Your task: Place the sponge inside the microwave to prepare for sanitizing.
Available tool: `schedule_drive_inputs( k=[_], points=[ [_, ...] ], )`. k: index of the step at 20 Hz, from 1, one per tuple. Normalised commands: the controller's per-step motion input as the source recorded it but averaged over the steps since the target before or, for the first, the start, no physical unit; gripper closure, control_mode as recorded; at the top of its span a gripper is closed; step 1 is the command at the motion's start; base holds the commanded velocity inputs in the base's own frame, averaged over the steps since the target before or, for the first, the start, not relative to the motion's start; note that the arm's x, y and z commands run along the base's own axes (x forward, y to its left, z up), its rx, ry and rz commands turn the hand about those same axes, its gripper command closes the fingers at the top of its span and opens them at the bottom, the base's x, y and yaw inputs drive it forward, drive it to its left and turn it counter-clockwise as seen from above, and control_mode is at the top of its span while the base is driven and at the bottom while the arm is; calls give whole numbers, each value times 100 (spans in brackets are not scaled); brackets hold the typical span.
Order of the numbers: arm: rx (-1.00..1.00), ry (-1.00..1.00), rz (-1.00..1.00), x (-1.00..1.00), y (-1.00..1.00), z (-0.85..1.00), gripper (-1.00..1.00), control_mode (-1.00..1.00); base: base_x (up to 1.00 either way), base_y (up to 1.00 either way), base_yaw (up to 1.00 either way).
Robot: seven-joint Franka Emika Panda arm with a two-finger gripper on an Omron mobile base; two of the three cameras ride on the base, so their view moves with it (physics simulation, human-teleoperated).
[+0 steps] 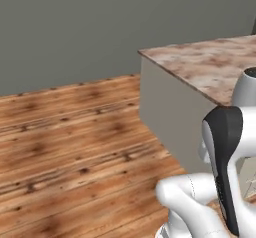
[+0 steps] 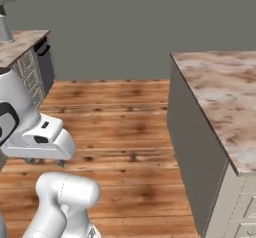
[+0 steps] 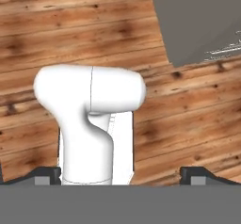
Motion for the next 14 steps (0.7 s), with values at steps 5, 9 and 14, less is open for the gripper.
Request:
schedule_drive_inputs(
  k=[5, 9, 14],
  points=[
    [0, 0, 0, 0, 0, 0, -100, 100, 99, 3, 25],
    [0, 0, 0, 0, 0, 0, -100, 100, 100, 8, 28],
    [0, 0, 0, 0, 0, 0, -100, 100, 100, 5, 45]
  ],
)
